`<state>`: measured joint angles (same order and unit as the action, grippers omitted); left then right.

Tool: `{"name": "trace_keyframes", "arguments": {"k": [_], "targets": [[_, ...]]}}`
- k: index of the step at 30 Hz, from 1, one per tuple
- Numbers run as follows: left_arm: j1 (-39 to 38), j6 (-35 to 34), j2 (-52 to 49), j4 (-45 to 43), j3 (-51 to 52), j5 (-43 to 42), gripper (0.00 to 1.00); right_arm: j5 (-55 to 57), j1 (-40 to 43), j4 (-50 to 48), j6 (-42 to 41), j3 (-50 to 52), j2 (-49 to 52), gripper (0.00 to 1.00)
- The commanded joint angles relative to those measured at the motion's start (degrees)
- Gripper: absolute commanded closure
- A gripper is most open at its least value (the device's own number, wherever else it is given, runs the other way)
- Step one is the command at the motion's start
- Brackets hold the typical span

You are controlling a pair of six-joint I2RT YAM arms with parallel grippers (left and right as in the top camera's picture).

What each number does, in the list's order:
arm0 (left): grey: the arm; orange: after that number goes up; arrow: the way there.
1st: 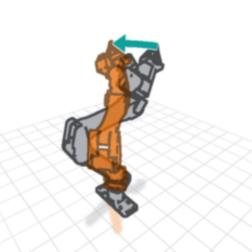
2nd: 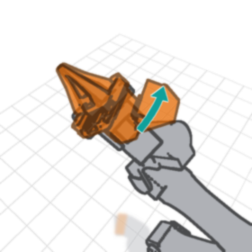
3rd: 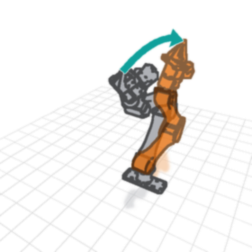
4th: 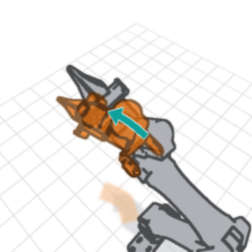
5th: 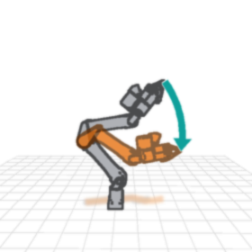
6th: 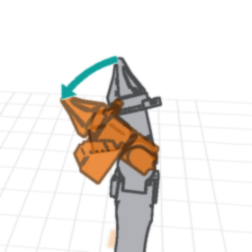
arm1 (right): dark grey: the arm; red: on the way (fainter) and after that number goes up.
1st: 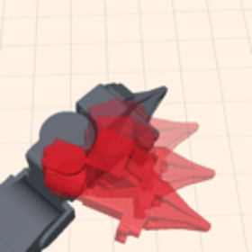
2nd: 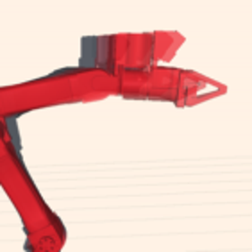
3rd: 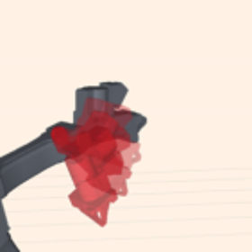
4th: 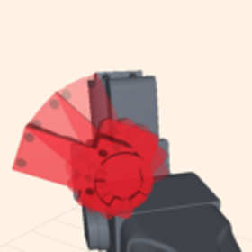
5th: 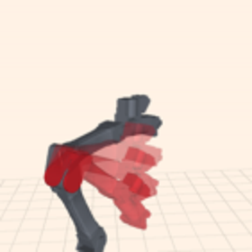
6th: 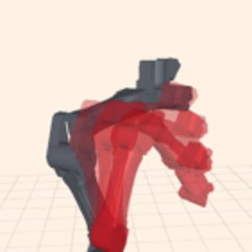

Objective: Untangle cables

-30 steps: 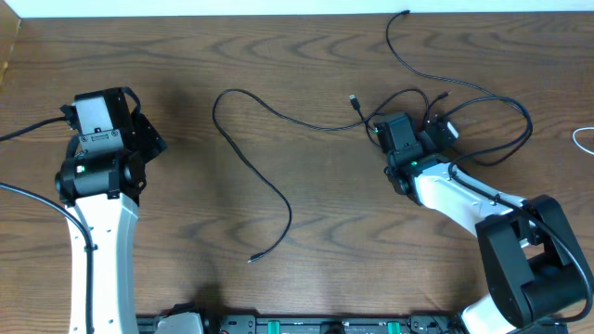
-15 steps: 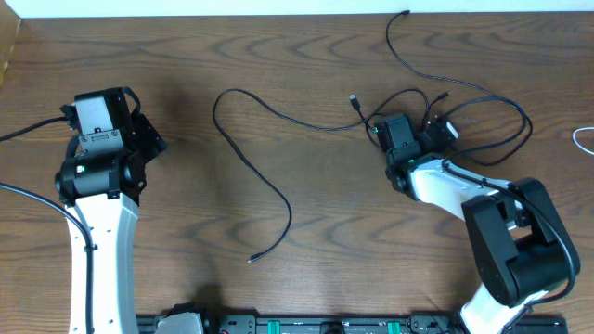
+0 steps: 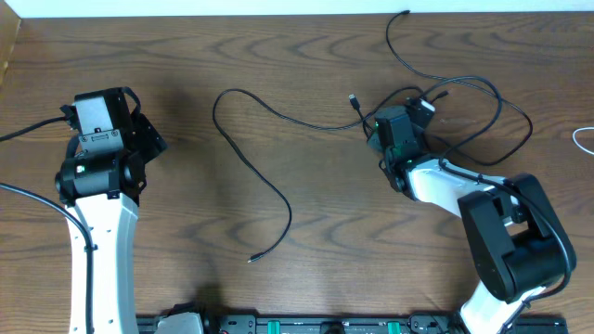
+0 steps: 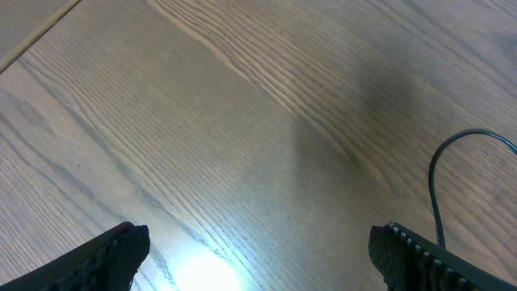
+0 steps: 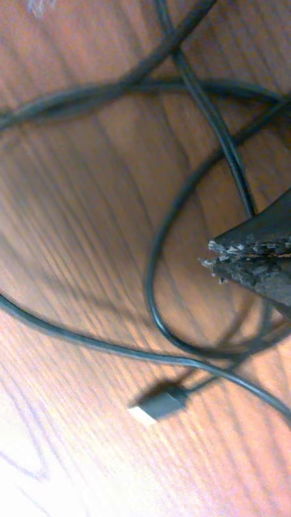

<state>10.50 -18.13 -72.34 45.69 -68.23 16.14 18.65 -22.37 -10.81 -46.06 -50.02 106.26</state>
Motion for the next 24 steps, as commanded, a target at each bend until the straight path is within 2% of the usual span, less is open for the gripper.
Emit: {"name": "trace_keyframes", "arguments": {"k": [1,4,5,7,8,9,10,12,14,18,22,24], "targets": [[0.3,0.5,-0.3,0.1,-0.5,-0.3,0.08,-3.0,-0.2,1.5,8.6,0.1,-6.7,0.99],[0.3,0.5,-0.3,0.1,-0.5,-0.3,0.08,-2.8,-0.5,5.7,12.5,0.1,-13.3,0.99],[0.3,0.5,-0.3,0.2,-0.5,-0.3,0.08,-2.7,-0.5,7.4,13.7,0.1,-15.4,0.96],[0.3,0.5,-0.3,0.2,-0.5,-0.9,0.08,-2.7,-0.4,11.5,17.7,0.1,-19.1,0.55],[0.3,0.5,-0.3,0.1,-0.5,-1.8,0.08,-2.8,-0.4,13.5,21.1,0.1,-20.4,0.29],[0.3,0.5,-0.3,0.2,-0.5,-2.8,0.08,-3.0,-0.4,16.1,26.1,0.1,-21.5,0.12],[0.3,0.5,-0.3,0.2,-0.5,-3.3,0.08,-3.7,-0.4,18.2,30.8,0.1,-22.2,0.01],[0.3,0.5,-0.3,0.3,-0.5,-3.7,0.08,-6.5,-0.2,23.9,43.5,0.1,-22.7,0.01],[0.3,0.5,-0.3,0.3,-0.5,-3.7,0.08,-8.7,0.2,28.9,51.1,0.1,-22.0,0.01],[0.3,0.5,-0.3,0.1,-0.5,-3.7,0.08,-10.5,1.7,31.1,57.4,0.2,-18.6,0.01],[0.3,0.5,-0.3,0.2,-0.5,-3.7,0.08,-12.6,3.3,27.1,65.8,0.2,-14.3,0.23],[0.3,0.5,-0.3,0.2,-0.5,-3.7,0.08,-12.6,4.1,24.1,66.7,0.2,-12.8,0.24]]}}
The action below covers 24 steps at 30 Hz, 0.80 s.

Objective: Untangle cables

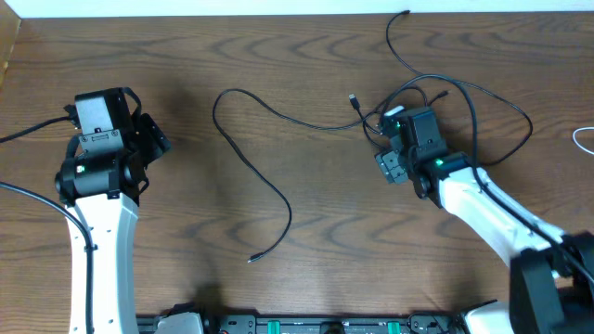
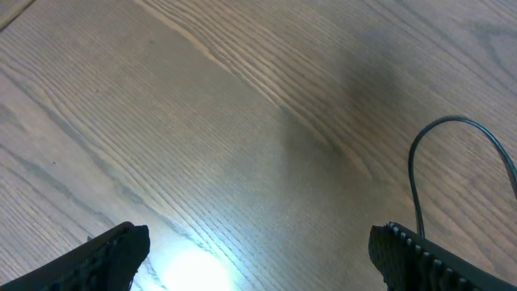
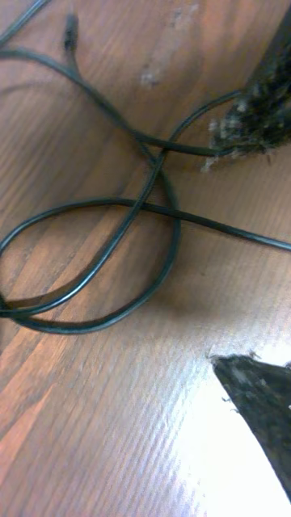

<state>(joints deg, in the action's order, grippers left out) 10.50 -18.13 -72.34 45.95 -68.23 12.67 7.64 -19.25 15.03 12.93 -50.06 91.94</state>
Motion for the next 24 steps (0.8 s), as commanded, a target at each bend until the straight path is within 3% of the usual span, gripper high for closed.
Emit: {"name": "trace_keyframes", "arguments": {"k": [1,3,7,11,24], "targets": [[0.3,0.5,-0.3,-0.1,-0.5,-0.2,0.08,-1.6,1.5,-3.5,7.6,0.2,2.1,0.18],[0.3,0.5,-0.3,-0.1,-0.5,-0.2,0.08,-1.0,2.5,-6.1,5.3,0.2,2.9,0.01],[0.3,0.5,-0.3,-0.1,-0.5,-0.2,0.08,5.5,5.4,-10.2,-5.9,0.2,4.1,0.01],[0.3,0.5,-0.3,-0.1,-0.5,-0.2,0.08,4.7,9.1,-10.0,-12.9,0.2,4.8,0.01],[0.3,0.5,-0.3,0.0,-0.5,-0.2,0.08,1.2,11.5,-8.9,-13.6,0.2,10.6,0.02]]}}
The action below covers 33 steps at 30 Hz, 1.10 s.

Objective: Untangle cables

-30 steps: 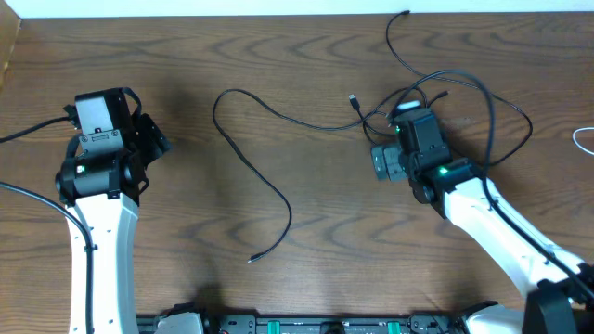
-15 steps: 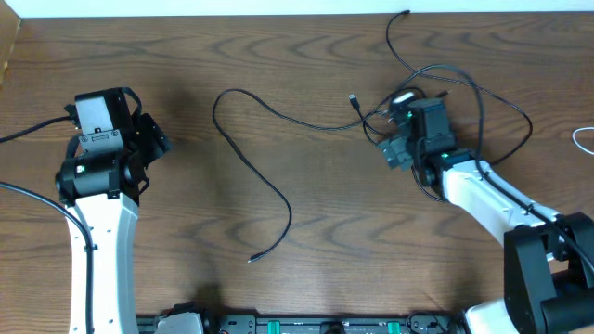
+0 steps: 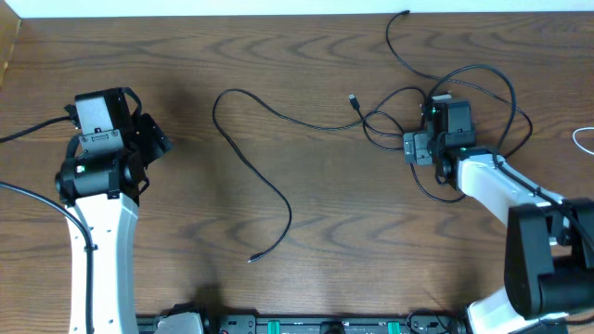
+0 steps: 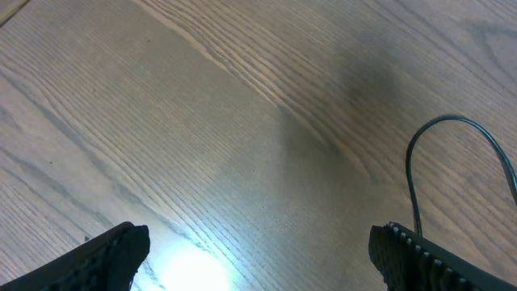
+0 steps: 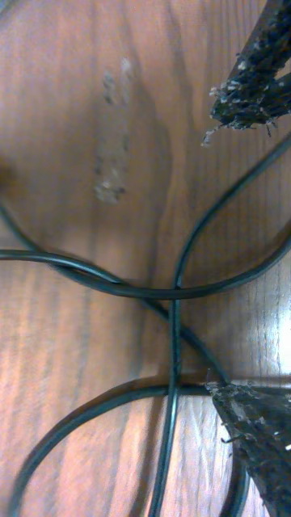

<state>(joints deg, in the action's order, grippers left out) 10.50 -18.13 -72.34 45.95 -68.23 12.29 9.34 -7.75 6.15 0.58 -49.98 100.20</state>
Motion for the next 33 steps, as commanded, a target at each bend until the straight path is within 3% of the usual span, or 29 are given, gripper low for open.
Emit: {"name": "trace_keyframes", "arguments": {"k": [1,7,11,26,33], "targets": [[0.3,0.5,-0.3,0.0,-0.5,0.2,0.08,-0.5,0.0,-0.1,-1.2,0.1,3.2,0.03],[0.3,0.5,-0.3,0.1,-0.5,0.2,0.08,-0.5,0.1,-0.6,-1.2,0.1,7.8,0.07],[0.3,0.5,-0.3,0.1,-0.5,0.1,0.08,-0.8,0.0,-0.8,-1.2,0.1,8.9,0.15],[0.3,0.5,-0.3,0.1,-0.5,0.1,0.08,-9.8,-0.1,-1.5,-1.2,0.1,8.9,0.99],[0.3,0.5,-0.3,0.1,-0.5,0.1,0.08,-10.5,-0.2,0.5,-3.1,0.1,8.8,0.99]]}}
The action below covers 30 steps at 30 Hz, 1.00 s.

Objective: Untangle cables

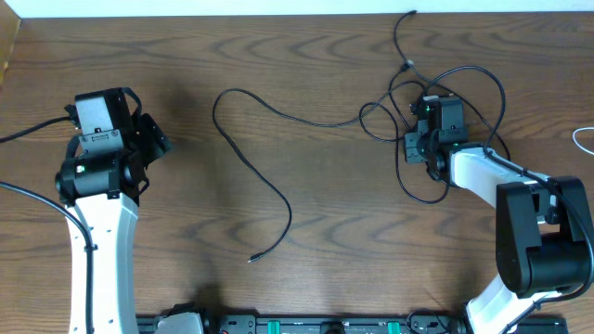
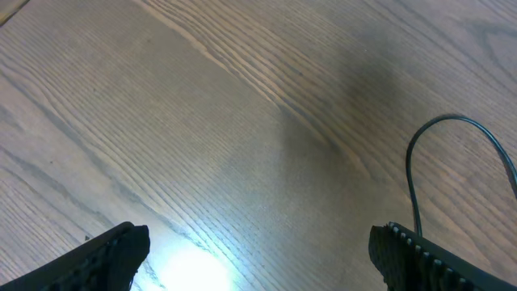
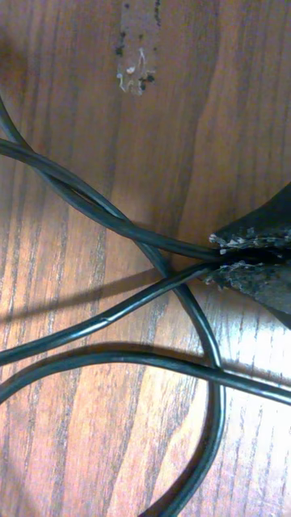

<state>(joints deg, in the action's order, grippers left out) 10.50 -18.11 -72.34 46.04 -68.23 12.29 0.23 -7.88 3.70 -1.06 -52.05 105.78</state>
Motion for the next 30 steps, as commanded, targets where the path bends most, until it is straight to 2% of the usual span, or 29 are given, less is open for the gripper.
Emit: {"name": "trace_keyframes", "arguments": {"k": [1,6,9,12,20,30], "targets": [[0.3,0.5,-0.3,0.0,-0.5,0.1,0.08,-1.7,-0.1,3.2,-2.1,2.2,3.1,0.99],[0.3,0.4,-0.3,0.0,-0.5,0.1,0.08,-7.1,-0.1,5.0,-3.1,1.7,-1.0,0.99],[0.3,0.4,-0.3,0.0,-0.5,0.1,0.08,-10.5,-0.1,8.2,-3.8,-0.6,-6.8,0.99],[0.3,0.4,-0.3,0.0,-0.5,0.1,0.08,-14.4,-0.2,14.3,-3.8,-5.6,-13.3,0.99],[0.3,0.4,-0.3,0.0,-0.5,0.1,0.08,-14.8,-4.6,30.4,-3.0,-22.5,-27.5,0.99],[0.3,0.4,-0.3,0.0,-0.5,0.1,0.08,-17.4,-8.5,31.2,-3.0,-33.6,-36.2,0.99]]}}
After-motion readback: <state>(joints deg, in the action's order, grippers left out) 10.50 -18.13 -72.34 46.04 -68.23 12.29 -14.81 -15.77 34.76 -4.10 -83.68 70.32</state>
